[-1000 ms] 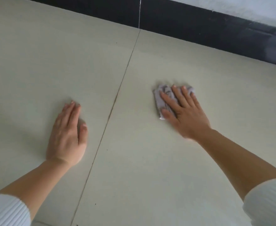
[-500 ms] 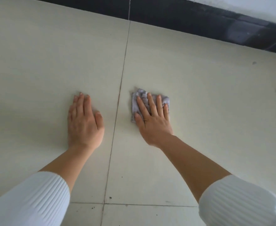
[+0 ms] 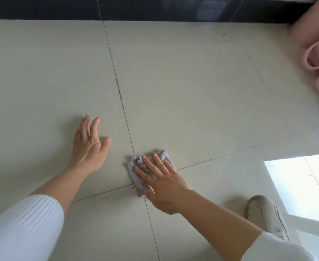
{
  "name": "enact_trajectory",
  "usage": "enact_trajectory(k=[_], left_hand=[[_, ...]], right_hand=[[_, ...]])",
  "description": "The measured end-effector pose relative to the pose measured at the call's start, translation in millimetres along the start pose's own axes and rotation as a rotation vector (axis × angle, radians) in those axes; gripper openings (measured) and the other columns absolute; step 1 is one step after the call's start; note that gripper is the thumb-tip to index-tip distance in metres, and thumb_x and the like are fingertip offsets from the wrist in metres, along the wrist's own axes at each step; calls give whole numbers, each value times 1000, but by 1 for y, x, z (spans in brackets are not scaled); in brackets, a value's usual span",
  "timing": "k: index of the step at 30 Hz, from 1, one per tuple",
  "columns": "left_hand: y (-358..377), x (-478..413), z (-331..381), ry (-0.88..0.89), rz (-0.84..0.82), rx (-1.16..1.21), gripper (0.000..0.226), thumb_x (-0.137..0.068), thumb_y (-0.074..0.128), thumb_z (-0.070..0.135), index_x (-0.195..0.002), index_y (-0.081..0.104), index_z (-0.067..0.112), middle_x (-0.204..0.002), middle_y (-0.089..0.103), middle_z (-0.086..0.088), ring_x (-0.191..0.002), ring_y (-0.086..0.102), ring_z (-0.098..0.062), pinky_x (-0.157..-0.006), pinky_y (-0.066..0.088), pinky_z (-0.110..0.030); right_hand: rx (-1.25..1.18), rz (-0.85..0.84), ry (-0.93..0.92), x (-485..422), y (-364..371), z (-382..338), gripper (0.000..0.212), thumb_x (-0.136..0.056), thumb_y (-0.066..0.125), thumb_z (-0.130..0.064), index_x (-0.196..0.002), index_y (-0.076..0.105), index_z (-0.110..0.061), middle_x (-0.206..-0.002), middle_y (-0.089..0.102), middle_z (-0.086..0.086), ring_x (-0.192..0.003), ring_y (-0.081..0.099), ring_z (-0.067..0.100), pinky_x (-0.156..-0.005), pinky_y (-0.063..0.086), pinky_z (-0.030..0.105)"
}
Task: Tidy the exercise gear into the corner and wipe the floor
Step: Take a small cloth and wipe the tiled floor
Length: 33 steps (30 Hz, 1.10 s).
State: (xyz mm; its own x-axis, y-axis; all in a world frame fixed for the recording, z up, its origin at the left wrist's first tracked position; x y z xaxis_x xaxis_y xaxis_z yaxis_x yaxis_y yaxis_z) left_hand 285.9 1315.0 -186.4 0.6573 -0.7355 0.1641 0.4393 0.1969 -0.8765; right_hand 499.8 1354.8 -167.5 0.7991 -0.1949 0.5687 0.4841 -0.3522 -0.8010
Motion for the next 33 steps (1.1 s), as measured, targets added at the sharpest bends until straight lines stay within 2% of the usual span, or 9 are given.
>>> enact_trajectory(k=[6,9,10,13,15,21,26,29,33], left_hand=[[3,26,-5,19,-78,-80,61,-98,38,30,-150,15,9,-159,0,-14,-146,-4,-27,-117,3,-41],[3,25,-7,40,-100,-74,62,-99,32,36,-151,7,14,-159,-6,-8,-146,-11,-21,-117,-3,-37],[2,25,-7,46,-81,-77,62,-99,31,36,-151,7,14,-159,-6,-8,-146,-11,-20,-117,-3,-37],[3,26,-9,54,-59,-84,62,-98,32,36,-151,7,15,-159,-4,-7,-146,-10,-19,-116,-3,-36],[6,25,-9,48,-81,-65,62,-98,32,36,-151,6,16,-159,-7,-5,-146,-12,-18,-116,-4,-35],[8,35,-13,35,-74,-110,63,-99,26,40,-150,-5,18,-158,-17,-1,-142,-21,-12,-115,-8,-31],[19,69,-16,-31,-95,-180,81,-81,-6,59,-148,-14,15,-154,-23,1,-137,-27,-7,-116,-8,-32],[20,86,-20,-39,-132,-215,87,-76,-9,60,-147,-14,10,-152,-26,-2,-138,-26,-11,-119,-4,-34],[19,97,-18,-51,-115,-252,86,-79,-3,57,-148,-3,5,-157,-10,-9,-144,-13,-20,-119,2,-38]], right_hand=[[50,-76,-23,38,27,-13,57,-101,17,-45,-148,-15,-36,-150,-30,-8,-140,-31,22,-118,-13,41],[78,18,4,34,28,4,55,-101,16,-43,-153,7,-27,-160,8,1,-147,4,29,-119,15,49],[62,65,66,29,22,14,55,-101,17,-41,-153,7,-26,-160,11,2,-147,8,28,-118,20,49],[-41,114,149,7,11,32,54,-98,-3,-45,-142,-31,-31,-154,-31,-4,-141,-31,21,-120,-6,43],[-129,208,222,-8,-3,44,53,-92,-11,-48,-134,-40,-35,-148,-42,-7,-135,-41,17,-117,-17,39],[-224,367,358,-82,-53,97,54,-101,6,-44,-145,-24,-34,-156,-27,-3,-142,-29,20,-115,-19,37],[-290,285,426,-126,-74,101,58,-101,14,-37,-151,-12,-29,-159,-21,-1,-144,-24,26,-116,-15,45],[-229,281,264,-118,-71,64,57,-101,15,-37,-151,-13,-29,-159,-21,-2,-144,-24,25,-117,-15,44],[-91,237,-2,-79,-36,7,57,-102,16,-38,-151,-11,-30,-158,-21,-3,-143,-26,24,-116,-16,42]])
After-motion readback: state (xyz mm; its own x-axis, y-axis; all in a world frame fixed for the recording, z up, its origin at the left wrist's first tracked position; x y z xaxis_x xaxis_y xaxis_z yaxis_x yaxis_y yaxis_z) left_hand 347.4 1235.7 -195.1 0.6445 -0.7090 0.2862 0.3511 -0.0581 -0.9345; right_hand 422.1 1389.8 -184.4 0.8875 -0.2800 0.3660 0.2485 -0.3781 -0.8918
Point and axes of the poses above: each hand's wrist, its own x-axis away from the middle knuckle, its own y-axis out of the palm, z = x × y, the point moved 9 cm from there along -x, towards the middle knuckle
